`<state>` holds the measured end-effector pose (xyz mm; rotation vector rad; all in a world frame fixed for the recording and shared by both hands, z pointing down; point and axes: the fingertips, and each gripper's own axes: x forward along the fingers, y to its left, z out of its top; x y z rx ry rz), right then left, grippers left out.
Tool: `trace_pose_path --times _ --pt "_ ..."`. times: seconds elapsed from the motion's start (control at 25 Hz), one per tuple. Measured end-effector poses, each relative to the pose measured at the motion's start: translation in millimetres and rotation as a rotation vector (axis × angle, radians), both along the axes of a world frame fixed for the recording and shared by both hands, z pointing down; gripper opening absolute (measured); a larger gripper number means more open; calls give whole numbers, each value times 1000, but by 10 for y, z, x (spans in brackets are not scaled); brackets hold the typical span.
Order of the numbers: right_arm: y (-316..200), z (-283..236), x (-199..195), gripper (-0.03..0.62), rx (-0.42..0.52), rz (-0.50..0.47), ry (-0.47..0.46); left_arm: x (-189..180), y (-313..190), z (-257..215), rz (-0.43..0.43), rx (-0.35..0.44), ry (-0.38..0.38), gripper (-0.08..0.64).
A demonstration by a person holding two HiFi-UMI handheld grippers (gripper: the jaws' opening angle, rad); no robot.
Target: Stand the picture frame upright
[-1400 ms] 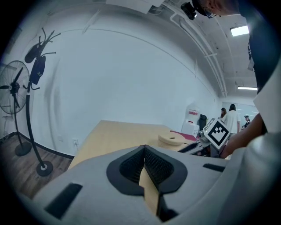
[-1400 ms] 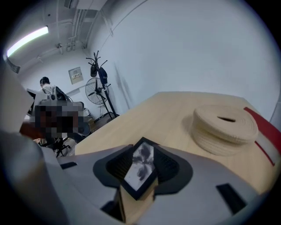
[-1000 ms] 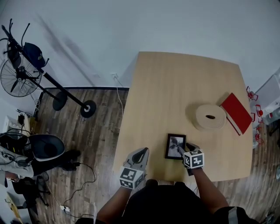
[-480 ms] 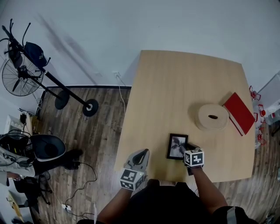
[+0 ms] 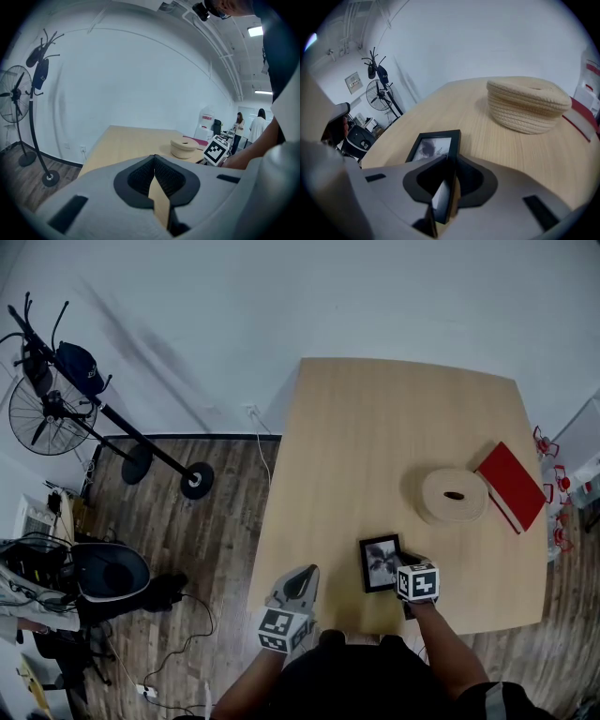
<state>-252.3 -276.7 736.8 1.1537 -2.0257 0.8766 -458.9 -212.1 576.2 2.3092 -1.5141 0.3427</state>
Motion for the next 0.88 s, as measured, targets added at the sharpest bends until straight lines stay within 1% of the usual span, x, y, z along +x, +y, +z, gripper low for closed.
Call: trace_pose_path --times 0.32,0.48,0.6,0.68,0.88 --pt "-42 -434 72 67 125 11 -69 129 36 4 20 4 8 -5" --pt "-103 -724 183 67 197 41 -100 253 4 -46 46 15 10 -5" --pt "-169 -892 353 67 239 80 -106 377 -30 -33 66 10 14 -5" --pt "-205 -974 507 67 265 107 -105 484 -67 -68 76 20 17 -5" --pt "-278 -1077 929 67 310 171 -88 693 -104 -74 101 25 15 -5"
